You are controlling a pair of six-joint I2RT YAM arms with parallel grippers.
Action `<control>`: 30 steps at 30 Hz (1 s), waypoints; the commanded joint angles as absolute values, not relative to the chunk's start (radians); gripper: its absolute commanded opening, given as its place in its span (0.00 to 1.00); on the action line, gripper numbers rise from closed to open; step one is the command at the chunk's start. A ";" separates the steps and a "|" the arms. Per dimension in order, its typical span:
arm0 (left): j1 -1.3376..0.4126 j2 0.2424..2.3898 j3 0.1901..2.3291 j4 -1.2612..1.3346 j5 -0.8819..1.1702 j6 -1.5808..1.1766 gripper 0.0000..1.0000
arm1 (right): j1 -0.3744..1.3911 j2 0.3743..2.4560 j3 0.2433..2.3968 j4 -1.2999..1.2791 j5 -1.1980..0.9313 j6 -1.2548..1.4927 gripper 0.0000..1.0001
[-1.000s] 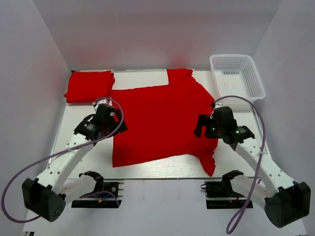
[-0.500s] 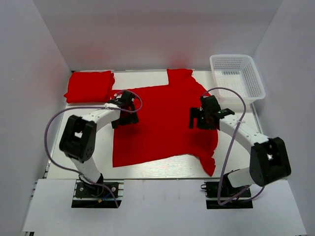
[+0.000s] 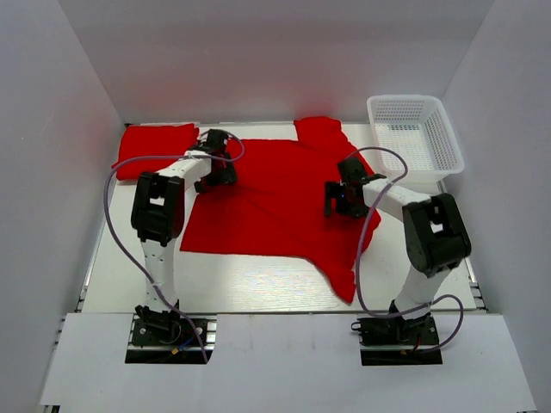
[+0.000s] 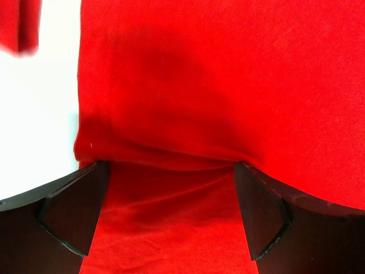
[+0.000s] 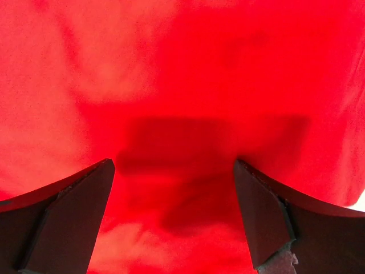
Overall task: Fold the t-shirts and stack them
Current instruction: Flatten out the tshirt
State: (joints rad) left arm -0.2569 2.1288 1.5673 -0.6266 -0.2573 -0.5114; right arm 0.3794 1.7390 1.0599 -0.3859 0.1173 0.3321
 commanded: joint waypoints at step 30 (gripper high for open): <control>-0.221 1.627 1.412 -0.735 -0.029 -0.451 1.00 | 0.238 1.206 0.938 -0.548 -0.092 0.251 0.90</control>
State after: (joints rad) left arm -0.2222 1.9034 1.6070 -0.7132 0.0151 -0.3523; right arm 0.2432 1.2896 1.0698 -0.4751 -0.0422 0.1848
